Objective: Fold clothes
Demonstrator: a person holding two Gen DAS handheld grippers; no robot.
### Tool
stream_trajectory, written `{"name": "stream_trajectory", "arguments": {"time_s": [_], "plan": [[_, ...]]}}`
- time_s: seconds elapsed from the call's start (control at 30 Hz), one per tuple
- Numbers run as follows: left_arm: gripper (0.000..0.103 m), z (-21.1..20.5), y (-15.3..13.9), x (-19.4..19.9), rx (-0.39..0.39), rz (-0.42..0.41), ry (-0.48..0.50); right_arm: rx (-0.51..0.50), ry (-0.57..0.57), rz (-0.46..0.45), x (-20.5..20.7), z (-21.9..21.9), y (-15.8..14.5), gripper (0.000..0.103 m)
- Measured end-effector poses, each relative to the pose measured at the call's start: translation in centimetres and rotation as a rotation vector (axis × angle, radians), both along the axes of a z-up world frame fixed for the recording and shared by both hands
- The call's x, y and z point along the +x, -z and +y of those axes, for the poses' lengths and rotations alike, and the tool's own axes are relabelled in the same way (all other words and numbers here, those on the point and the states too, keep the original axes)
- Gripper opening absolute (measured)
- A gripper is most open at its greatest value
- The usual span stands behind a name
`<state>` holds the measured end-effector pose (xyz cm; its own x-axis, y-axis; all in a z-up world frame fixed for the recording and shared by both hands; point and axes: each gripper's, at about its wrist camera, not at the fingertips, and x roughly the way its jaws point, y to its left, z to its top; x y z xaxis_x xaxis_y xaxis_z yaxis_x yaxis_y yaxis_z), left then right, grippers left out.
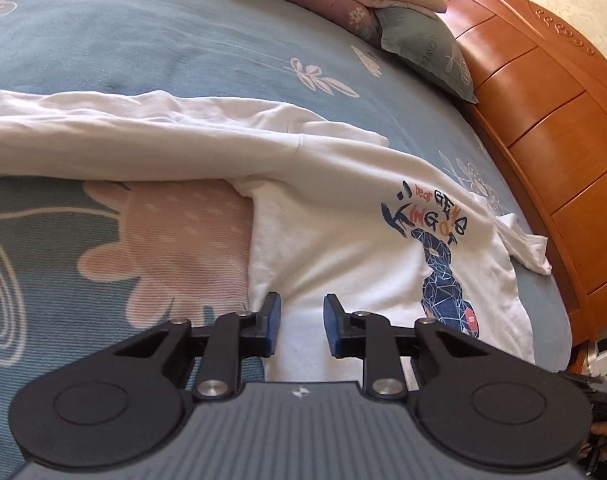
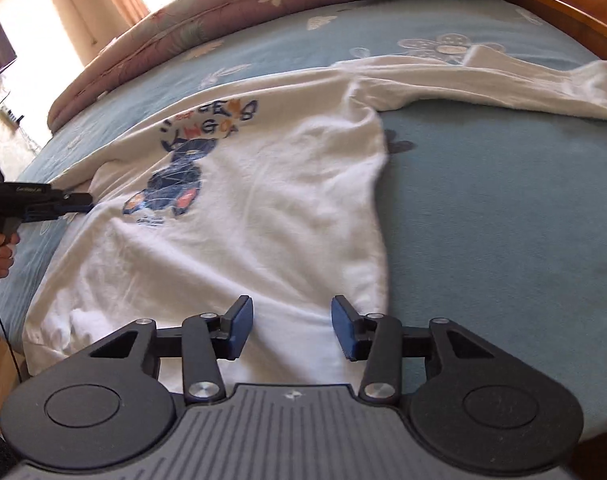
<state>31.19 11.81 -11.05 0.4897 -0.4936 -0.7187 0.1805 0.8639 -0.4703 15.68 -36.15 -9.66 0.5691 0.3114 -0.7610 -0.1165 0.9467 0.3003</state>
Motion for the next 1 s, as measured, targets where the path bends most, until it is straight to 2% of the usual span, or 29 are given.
{"name": "stream_trajectory", "arguments": {"time_s": [0.03, 0.07, 0.1, 0.17, 0.27, 0.37, 0.47, 0.5, 0.67, 0.73, 0.83, 0.93, 1.0], "plan": [[0.028, -0.5, -0.6, -0.1, 0.025, -0.005, 0.014, -0.021, 0.025, 0.005, -0.2, -0.5, -0.4, 0.050], [0.037, -1.3, -1.4, -0.6, 0.050, -0.027, 0.039, -0.028, 0.032, -0.009, -0.3, -0.5, -0.9, 0.051], [0.041, -2.4, -2.2, -1.1, 0.061, -0.056, 0.082, -0.033, 0.030, -0.033, -0.2, -0.1, -1.5, 0.059], [0.043, -5.0, -3.3, -2.0, 0.064, -0.093, 0.187, -0.045, -0.007, -0.086, 0.3, 1.4, -2.5, 0.062], [0.046, -8.6, -4.0, -3.5, 0.121, -0.134, 0.320, -0.084, -0.096, -0.130, 2.5, 4.9, -2.7, 0.063], [0.046, -8.3, -3.3, -2.7, 0.133, -0.124, 0.281, -0.099, -0.139, -0.137, 5.4, 7.0, -1.3, 0.063], [0.045, -8.0, -2.7, -2.0, 0.145, -0.113, 0.239, -0.148, -0.095, -0.105, 8.0, 6.7, 0.7, 0.063], [0.047, -7.9, -2.5, -1.7, 0.149, -0.110, 0.225, -0.143, -0.085, -0.122, 8.6, 6.0, 1.0, 0.062], [0.047, -7.3, -1.4, -0.5, 0.168, -0.092, 0.156, -0.176, -0.026, -0.126, 12.4, 4.7, 0.8, 0.060], [0.046, -8.1, -1.8, -0.2, 0.210, -0.095, 0.164, -0.193, -0.030, -0.124, 12.9, 4.9, 0.5, 0.060], [0.046, -9.1, -3.5, -3.1, 0.245, -0.156, 0.245, -0.239, -0.051, -0.129, 11.5, 5.6, -0.7, 0.061], [0.051, -10.1, -5.1, -6.1, 0.281, -0.218, 0.328, -0.167, -0.178, -0.191, 6.7, 6.0, -2.8, 0.065], [0.053, -10.9, -5.5, -9.4, 0.288, -0.245, 0.423, -0.121, -0.289, -0.217, 3.2, 6.5, -3.7, 0.066]]}}
